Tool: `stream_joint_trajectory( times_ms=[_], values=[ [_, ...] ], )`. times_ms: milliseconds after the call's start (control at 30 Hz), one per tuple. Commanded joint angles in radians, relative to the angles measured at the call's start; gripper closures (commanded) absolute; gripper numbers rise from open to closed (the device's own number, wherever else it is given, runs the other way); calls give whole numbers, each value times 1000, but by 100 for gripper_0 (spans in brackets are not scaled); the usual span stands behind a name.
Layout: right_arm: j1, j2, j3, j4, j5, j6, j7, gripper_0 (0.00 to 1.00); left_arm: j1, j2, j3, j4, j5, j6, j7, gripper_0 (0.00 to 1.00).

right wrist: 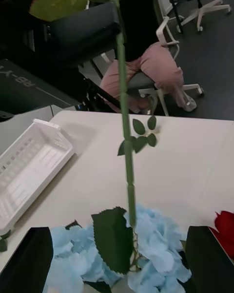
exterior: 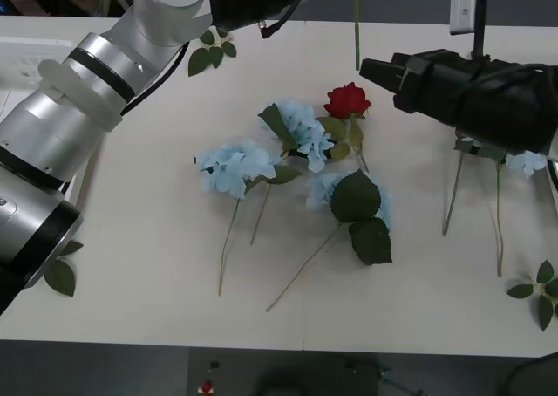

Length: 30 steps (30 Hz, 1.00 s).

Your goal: Put the red flowers into the right box and the blue flowers into the left box

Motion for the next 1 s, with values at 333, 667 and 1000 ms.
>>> stream_joint_trajectory(
  times_ms=[333, 667, 1000],
  values=[
    [-185, 200, 30, 209, 160, -51, 64, 20, -32, 17, 11, -23, 3, -1, 59, 100],
    [-343, 257, 120, 411, 160, -163, 85, 20, -32, 17, 11, -23, 3, -1, 59, 100],
    [-362, 266, 111, 423, 143, -163, 93, 100, -32, 17, 11, -23, 3, -1, 59, 100]
  ],
)
